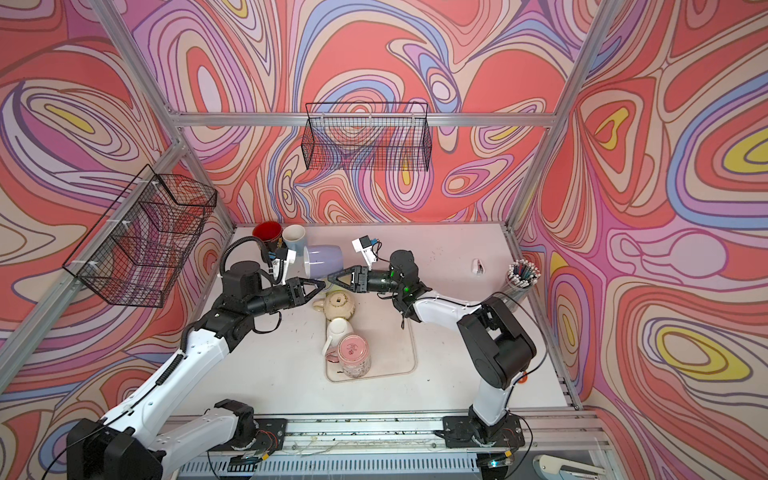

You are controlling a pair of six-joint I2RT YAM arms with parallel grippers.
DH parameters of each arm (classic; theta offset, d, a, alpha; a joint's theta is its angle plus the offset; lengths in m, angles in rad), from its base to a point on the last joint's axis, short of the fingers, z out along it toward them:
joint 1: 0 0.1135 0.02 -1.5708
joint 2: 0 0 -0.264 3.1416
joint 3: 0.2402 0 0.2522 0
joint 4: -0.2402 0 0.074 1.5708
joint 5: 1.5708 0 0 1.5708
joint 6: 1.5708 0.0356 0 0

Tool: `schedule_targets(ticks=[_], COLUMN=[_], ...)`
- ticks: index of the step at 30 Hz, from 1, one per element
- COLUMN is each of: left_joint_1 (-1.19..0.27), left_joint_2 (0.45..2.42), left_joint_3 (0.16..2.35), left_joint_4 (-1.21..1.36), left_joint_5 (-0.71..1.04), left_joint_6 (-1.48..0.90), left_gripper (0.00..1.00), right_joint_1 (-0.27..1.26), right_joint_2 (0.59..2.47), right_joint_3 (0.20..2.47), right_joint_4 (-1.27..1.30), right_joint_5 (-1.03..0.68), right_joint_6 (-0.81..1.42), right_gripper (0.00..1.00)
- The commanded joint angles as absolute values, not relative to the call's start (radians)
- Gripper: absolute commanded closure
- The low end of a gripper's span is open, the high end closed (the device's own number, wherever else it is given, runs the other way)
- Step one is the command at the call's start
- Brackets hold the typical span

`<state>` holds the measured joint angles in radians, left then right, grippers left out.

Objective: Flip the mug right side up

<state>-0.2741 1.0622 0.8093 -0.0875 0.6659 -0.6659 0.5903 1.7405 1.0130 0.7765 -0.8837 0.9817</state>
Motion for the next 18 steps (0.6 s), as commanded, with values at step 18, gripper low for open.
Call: schedule_targets(ticks=[18], left_joint_1=[-0.275], left_joint_2=[1.290], left_joint_3=[1.260], left_joint_4=[-0.575], left_joint_5=[0.195], left_joint_6=[-0.376], left_gripper=[1.00], right_joint_1=[0.552], right_joint_2=[1.435], right_joint_3=[0.843], right_joint_4=[0.254], right_joint_5=[-0.631], right_joint_6=[0.530], right_gripper=[0.34])
